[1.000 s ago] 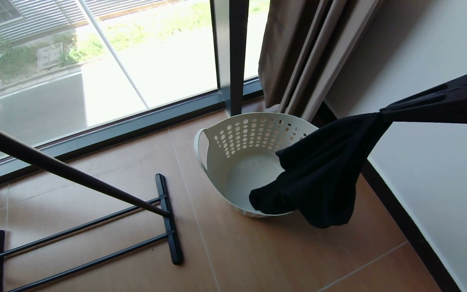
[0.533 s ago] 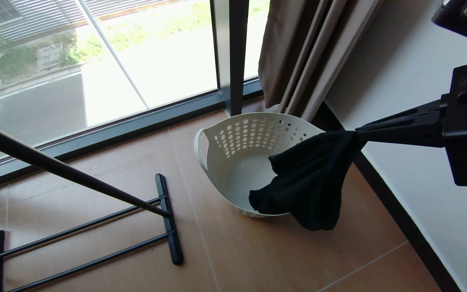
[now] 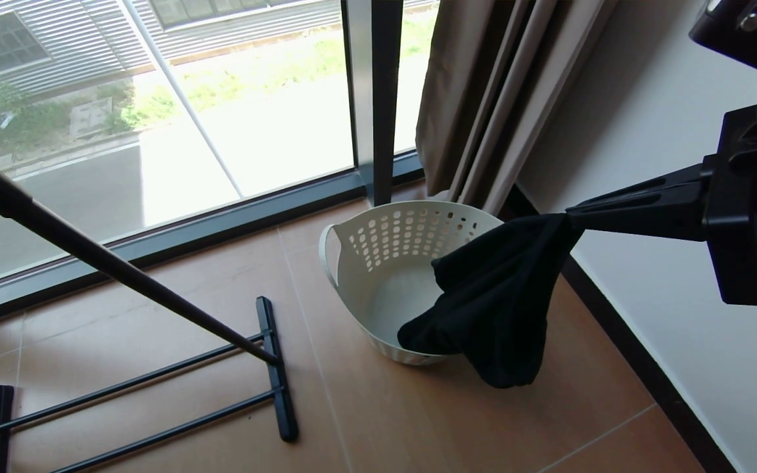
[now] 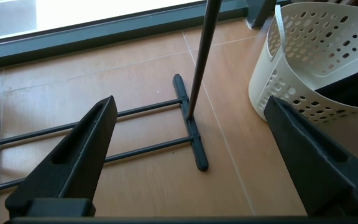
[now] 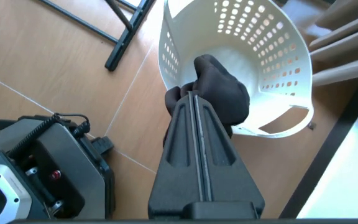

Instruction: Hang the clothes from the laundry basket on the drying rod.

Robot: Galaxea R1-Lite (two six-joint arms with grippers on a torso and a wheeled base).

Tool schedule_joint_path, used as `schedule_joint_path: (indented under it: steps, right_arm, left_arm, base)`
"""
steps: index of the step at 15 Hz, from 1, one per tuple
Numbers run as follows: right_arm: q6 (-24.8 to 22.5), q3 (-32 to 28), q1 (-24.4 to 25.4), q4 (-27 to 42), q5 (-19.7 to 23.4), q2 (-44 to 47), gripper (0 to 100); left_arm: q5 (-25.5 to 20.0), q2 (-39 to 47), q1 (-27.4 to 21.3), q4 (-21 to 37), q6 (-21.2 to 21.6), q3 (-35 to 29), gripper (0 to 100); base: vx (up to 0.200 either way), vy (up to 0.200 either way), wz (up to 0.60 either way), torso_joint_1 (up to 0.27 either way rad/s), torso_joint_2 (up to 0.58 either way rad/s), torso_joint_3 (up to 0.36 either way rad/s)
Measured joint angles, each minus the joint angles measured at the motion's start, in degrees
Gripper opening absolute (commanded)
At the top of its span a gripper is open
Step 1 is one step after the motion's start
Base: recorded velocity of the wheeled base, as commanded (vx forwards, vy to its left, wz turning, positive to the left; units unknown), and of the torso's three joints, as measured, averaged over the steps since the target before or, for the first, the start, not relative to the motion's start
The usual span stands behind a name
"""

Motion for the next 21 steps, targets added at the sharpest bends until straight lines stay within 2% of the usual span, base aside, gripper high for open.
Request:
schedule_joint_path:
  steps: [5, 8, 10, 14, 16, 19, 21]
  right_arm:
    - [0.1, 0.8, 0.0, -0.2, 0.2, 0.6, 0]
    - [0.0, 1.7, 0.0, -2.6, 0.0, 1.1, 0]
    - [0.0, 2.6, 0.0, -4.5, -0.1, 1.5, 0]
    - [0.0, 4.7, -0.2, -13.4, 0.1, 2.2, 0]
    - [0.1, 7.2, -0.2, -15.3, 0.1, 2.3, 0]
    - [0.0, 14.7, -0.1, -26.4, 0.4, 0.9, 0]
    - [0.0, 18.5, -0.1, -28.1, 0.6, -0.4, 0]
  left_arm:
    - [0.0, 0.0, 0.0, 0.0, 0.1, 0.0, 100]
    - [0.0, 0.0, 0.0, 0.0, 0.1, 0.0, 100]
    - [0.0, 0.0, 0.0, 0.0, 0.1, 0.0, 100]
    - [-1.3, 0.0, 0.0, 0.2, 1.6, 0.0, 100]
    - [-0.2, 0.0, 0.0, 0.2, 1.1, 0.0, 100]
    - [0.7, 0.0, 0.0, 0.2, 0.9, 0.0, 100]
    - [0.6, 0.0, 0.0, 0.3, 1.0, 0.0, 100]
  base:
    - [0.0, 0.0, 0.0, 0.001, 0.0, 0.201]
    - [0.0, 0.0, 0.0, 0.001, 0.0, 0.204]
    - [0.0, 0.0, 0.0, -0.002, 0.0, 0.2]
    - [0.0, 0.0, 0.0, 0.004, 0.0, 0.201]
    - [0.0, 0.0, 0.0, 0.005, 0.0, 0.207]
    - [0.0, 0.0, 0.0, 0.002, 0.0, 0.201]
    - [0.0, 0.0, 0.0, 0.007, 0.0, 0.2]
